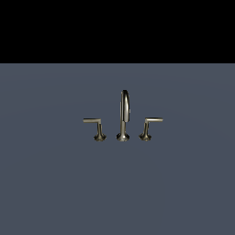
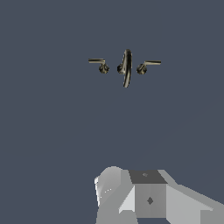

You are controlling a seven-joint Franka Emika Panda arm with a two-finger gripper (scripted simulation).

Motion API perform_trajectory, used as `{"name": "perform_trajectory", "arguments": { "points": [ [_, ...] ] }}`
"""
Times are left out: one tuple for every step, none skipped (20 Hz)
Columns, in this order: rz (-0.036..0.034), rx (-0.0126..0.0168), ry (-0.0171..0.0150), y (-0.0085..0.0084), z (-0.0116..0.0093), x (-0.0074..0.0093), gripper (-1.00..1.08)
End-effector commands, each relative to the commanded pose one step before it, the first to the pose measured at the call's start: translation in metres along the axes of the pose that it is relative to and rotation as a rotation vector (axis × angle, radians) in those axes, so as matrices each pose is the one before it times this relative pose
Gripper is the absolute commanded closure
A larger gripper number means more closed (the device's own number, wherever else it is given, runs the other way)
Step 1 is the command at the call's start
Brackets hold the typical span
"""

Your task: Turn on the faucet by rotating a designated handle.

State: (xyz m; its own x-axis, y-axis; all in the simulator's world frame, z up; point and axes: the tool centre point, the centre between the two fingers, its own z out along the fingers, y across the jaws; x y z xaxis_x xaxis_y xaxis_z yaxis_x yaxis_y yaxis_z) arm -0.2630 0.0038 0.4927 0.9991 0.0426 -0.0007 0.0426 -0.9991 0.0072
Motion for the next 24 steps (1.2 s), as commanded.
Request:
{"name": "perform_trajectory", "arguments": {
  "points": [
    [0.0, 0.0, 0.0, 0.00001, 0.0, 0.0, 1.08],
    [0.00069, -0.00002, 0.0, -0.00007, 0.00013, 0.00004, 1.08],
    [0.00154, 0.00001, -0.00001, -0.00033, 0.00041, 0.00015, 1.08],
    [0.00267, 0.00002, -0.00002, -0.00053, 0.00069, 0.00024, 1.08],
    [0.00378, 0.00002, -0.00003, -0.00073, 0.00096, 0.00034, 1.08],
    [0.00491, 0.00003, -0.00004, -0.00093, 0.00124, 0.00044, 1.08],
    [0.00598, 0.00004, -0.00005, -0.00115, 0.00151, 0.00053, 1.08],
    [0.00708, 0.00004, -0.00005, -0.00136, 0.00179, 0.00063, 1.08],
    [0.0082, 0.00005, -0.00006, -0.00156, 0.00207, 0.00073, 1.08],
    [0.00928, 0.00006, -0.00007, -0.00178, 0.00234, 0.00083, 1.08],
    [0.01038, 0.00007, -0.00008, -0.00199, 0.00262, 0.00093, 1.08],
    [0.01149, 0.00008, -0.00008, -0.0022, 0.0029, 0.00103, 1.08],
    [0.0126, 0.00009, -0.00009, -0.00241, 0.00318, 0.00113, 1.08],
    [0.01372, 0.0001, -0.0001, -0.00262, 0.00347, 0.00124, 1.08],
    [0.01484, 0.00011, -0.0001, -0.00284, 0.00375, 0.00134, 1.08],
    [0.01594, 0.00012, -0.00011, -0.00306, 0.00403, 0.00144, 1.08],
    [0.01709, 0.00013, -0.00012, -0.00328, 0.00432, 0.00155, 1.08],
    [0.0182, 0.00014, -0.00012, -0.0035, 0.00461, 0.00166, 1.08],
    [0.01935, 0.00016, -0.00013, -0.00373, 0.00489, 0.00177, 1.08],
    [0.02048, 0.00017, -0.00014, -0.00395, 0.00519, 0.00188, 1.08],
    [0.02154, 0.00019, -0.00014, -0.00417, 0.00546, 0.00198, 1.08],
    [0.02187, 0.0002, -0.00015, -0.00424, 0.00554, 0.00201, 1.08],
    [0.02191, 0.00021, -0.00015, -0.00426, 0.00556, 0.00202, 1.08],
    [0.02195, 0.00022, -0.00015, -0.00427, 0.00557, 0.00203, 1.08]
  ]
}}
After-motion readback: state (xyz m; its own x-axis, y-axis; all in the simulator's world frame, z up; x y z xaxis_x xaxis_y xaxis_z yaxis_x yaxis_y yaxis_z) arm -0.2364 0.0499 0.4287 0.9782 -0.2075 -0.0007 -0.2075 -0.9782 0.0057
